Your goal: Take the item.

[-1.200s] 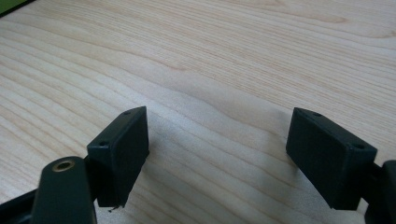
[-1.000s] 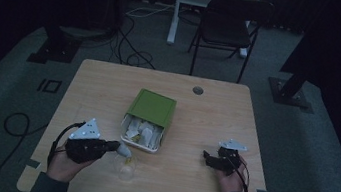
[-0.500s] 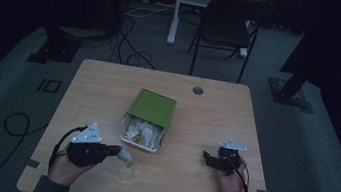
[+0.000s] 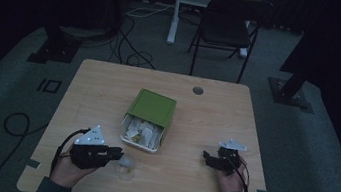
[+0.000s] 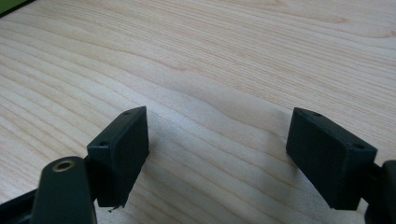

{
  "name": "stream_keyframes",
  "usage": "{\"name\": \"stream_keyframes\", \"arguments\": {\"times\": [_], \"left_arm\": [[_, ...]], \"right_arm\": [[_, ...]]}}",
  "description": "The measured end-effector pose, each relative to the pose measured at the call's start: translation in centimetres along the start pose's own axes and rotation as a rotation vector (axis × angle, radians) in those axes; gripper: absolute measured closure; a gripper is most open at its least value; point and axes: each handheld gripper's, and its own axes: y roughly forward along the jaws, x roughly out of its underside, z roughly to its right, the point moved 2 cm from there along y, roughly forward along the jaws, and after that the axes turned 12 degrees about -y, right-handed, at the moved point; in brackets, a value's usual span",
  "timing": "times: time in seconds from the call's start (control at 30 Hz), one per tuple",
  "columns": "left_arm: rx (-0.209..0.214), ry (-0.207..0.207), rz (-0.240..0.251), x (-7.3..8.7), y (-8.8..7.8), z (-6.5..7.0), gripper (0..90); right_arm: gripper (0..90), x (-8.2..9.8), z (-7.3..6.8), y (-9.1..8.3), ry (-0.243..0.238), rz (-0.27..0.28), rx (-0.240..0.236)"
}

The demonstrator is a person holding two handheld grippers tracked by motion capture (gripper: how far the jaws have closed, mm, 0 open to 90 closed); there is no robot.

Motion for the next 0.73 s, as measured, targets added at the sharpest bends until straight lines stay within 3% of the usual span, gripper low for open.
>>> {"name": "stream_keyframes", "arguments": {"times": [0.27,0.73], "left_arm": [[-0.014,-0.021,0.027,-0.1,-0.6,-0.5,67.4],[-0.052,-0.048,0.043,0.1,-0.7,-1.4,66.3]], "right_arm": [[20.9,0.0,0.0,0.0,0.0,0.0,0.0],[20.9,0.0,0.0,0.0,-0.001,0.0,0.0]]}}
